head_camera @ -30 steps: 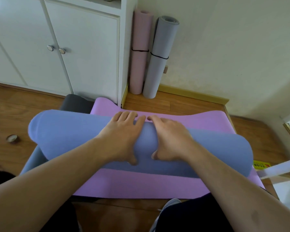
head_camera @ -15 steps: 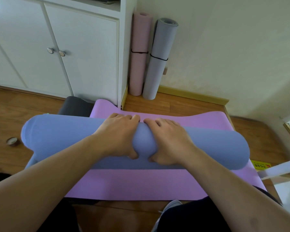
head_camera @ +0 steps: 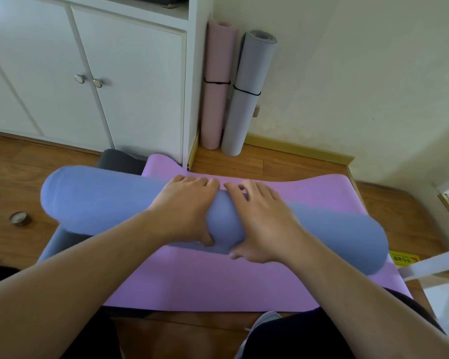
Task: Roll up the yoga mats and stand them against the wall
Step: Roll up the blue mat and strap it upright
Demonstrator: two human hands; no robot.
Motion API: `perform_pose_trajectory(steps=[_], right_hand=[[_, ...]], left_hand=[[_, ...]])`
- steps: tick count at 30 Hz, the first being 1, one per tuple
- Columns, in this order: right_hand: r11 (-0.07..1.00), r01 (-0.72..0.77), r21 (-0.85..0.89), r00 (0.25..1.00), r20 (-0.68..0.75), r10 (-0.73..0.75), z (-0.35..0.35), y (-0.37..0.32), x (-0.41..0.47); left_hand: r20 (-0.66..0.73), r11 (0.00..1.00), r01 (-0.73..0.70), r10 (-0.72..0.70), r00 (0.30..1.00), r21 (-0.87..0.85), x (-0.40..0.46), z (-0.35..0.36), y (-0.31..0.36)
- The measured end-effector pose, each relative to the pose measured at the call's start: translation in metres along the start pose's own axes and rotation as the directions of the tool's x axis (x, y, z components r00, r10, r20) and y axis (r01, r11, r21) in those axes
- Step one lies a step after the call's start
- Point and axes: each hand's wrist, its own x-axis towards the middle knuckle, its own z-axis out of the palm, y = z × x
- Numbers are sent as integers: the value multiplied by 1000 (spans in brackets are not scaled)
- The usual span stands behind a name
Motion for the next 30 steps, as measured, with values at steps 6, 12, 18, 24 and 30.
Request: perform_pose_trajectory(steps=[6,12,18,24,30], right_hand=[[1000,6,-2,999,-44,-6,1,4,11],[976,-97,195,994,74,84,-3,7,10],[986,-60,153,997,66,50,-2,5,3],[997,55,-48,996,-66,-59,8,3,9],[980,-62,187,984,-150,91,1,22,20]], left_hand=[[-17,1000,-8,8,1000,-24,-5,-1,1],[17,969,-39,36,999,243,-6,9,15],[-2,991,-45,46,999,128,0,7,6],[-1,997,0,0,1000,-80,-3,-1,0],[-360,992,-5,-42,932,-129,-12,-1,15]])
